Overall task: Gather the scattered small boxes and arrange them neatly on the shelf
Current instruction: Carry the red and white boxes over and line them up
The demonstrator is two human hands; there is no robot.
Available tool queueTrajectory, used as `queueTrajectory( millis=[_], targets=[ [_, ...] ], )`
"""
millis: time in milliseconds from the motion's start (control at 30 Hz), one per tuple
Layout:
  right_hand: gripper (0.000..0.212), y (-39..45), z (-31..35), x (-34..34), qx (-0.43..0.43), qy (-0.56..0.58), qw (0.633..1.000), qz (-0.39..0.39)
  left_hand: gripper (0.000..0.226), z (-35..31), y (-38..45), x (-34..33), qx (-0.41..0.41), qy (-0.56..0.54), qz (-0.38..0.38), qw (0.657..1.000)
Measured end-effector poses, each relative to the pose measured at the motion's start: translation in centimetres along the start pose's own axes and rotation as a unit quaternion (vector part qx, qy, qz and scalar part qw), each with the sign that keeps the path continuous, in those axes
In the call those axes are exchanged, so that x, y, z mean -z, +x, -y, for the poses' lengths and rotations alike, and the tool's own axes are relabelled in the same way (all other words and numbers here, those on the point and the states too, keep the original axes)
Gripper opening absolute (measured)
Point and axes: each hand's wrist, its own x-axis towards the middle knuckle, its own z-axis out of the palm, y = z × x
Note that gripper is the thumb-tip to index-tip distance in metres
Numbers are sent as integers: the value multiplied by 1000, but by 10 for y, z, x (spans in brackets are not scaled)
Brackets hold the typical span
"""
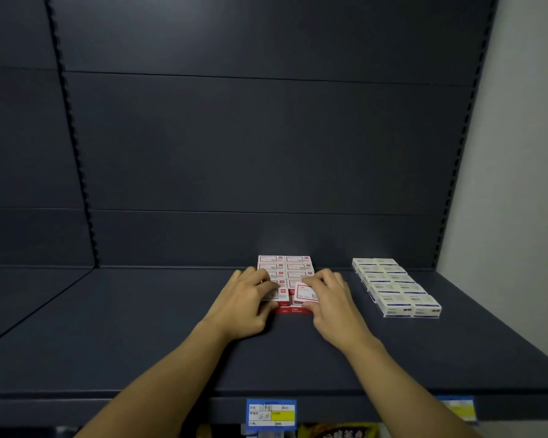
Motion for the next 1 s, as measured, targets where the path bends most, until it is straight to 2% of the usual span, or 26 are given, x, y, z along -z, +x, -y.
queueTrajectory(
  millis=[267, 800, 1000],
  targets=[
    [48, -3, -1, 0, 5, 20, 1000, -1, 57, -2, 0, 0, 6, -8, 5, 1000],
    [49, 0, 1, 0, 13, 40, 999, 12, 50, -3, -1, 4, 18, -24, 3, 1000],
    [39, 0, 0, 1, 7, 32, 999, 14, 50, -3, 0, 4, 20, -23, 4, 1000]
  ],
)
